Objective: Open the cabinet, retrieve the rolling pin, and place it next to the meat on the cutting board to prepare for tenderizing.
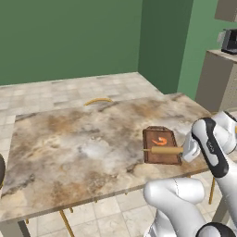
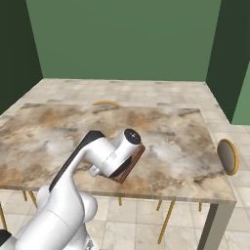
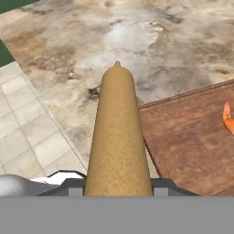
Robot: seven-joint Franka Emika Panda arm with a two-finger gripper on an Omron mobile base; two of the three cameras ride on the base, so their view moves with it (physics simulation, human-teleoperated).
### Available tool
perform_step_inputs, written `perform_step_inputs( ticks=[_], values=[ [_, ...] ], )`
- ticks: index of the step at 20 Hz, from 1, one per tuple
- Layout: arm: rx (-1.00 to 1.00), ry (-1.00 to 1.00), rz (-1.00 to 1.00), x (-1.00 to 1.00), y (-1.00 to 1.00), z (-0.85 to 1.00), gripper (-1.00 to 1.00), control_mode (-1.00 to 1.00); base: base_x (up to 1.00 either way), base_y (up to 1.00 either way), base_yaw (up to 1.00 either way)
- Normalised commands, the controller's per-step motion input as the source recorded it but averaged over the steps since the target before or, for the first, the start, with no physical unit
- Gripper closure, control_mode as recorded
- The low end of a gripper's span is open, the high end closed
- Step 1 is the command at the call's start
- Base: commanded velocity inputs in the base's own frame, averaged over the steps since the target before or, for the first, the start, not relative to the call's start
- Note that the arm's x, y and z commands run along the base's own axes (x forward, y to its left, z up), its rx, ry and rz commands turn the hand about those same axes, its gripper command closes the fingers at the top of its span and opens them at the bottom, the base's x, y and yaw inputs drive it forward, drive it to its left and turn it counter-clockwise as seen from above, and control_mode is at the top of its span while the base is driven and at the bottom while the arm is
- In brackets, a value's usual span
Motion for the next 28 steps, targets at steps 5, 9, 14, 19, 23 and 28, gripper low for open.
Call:
perform_step_inputs(
  ticks=[5, 9, 14, 19, 23, 28],
  values=[
    [0.0, 0.0, 0.05, 0.35, -0.02, -0.1, 1.0, -1.0, 0.0, 0.0, 0.0],
    [0.0, 0.0, 0.06, 0.27, -0.03, -0.18, 1.0, -1.0, 0.0, 0.0, 0.0],
    [0.0, 0.0, 0.06, 0.25, -0.08, -0.24, 1.0, -1.0, 0.0, 0.0, 0.0],
    [0.0, 0.0, 0.02, 0.24, -0.17, -0.24, 1.0, -1.0, 0.0, 0.0, 0.0],
    [0.0, 0.0, 0.0, 0.23, -0.21, -0.24, 1.0, -1.0, 0.0, 0.0, 0.0],
    [0.0, 0.0, 0.0, 0.23, -0.15, -0.25, 1.0, -1.0, 0.0, 0.0, 0.0]
  ],
)
